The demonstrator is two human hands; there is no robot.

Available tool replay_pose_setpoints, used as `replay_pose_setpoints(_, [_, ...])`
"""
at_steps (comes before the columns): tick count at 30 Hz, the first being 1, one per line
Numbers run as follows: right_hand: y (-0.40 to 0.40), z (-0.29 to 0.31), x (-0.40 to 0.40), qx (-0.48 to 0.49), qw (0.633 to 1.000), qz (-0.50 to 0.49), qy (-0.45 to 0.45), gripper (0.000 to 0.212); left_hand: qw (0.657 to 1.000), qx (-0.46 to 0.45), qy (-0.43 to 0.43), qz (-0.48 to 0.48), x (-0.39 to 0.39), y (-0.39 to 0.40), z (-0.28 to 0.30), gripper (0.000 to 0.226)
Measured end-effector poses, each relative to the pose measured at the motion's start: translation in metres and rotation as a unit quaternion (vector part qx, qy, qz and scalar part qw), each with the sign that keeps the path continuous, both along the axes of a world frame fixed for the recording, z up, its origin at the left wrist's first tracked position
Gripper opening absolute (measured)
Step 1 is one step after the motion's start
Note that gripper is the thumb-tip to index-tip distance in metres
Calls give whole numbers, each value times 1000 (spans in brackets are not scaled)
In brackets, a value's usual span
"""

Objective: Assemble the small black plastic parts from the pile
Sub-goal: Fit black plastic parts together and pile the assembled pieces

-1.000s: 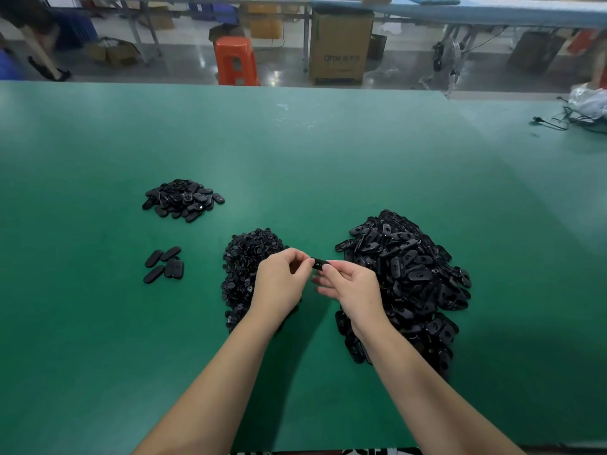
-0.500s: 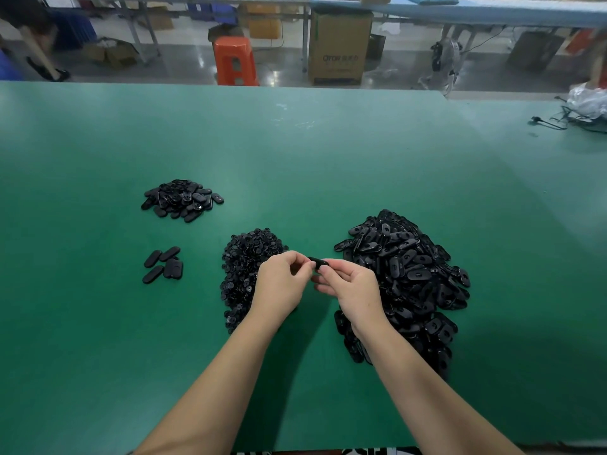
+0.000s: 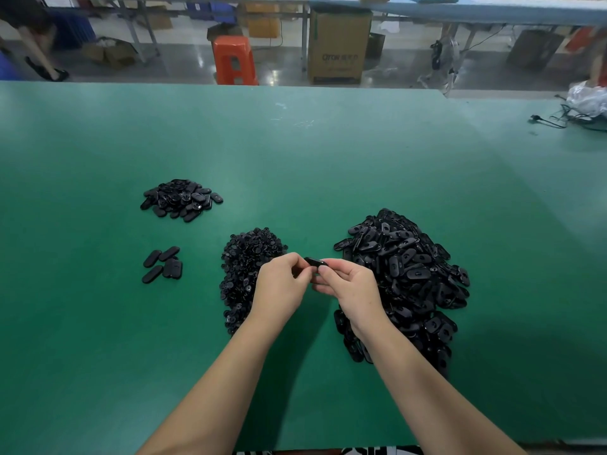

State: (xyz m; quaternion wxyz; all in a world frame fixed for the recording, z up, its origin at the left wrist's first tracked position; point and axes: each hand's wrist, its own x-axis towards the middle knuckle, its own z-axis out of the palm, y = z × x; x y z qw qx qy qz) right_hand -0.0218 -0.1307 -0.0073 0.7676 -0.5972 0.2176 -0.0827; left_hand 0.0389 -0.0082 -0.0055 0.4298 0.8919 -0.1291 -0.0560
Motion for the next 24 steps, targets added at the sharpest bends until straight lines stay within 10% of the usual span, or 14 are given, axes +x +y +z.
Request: replay_pose_setpoints(24, [-11,9,4,-40,998,51,29,10,990,-104,83,-45,7,9,4,9])
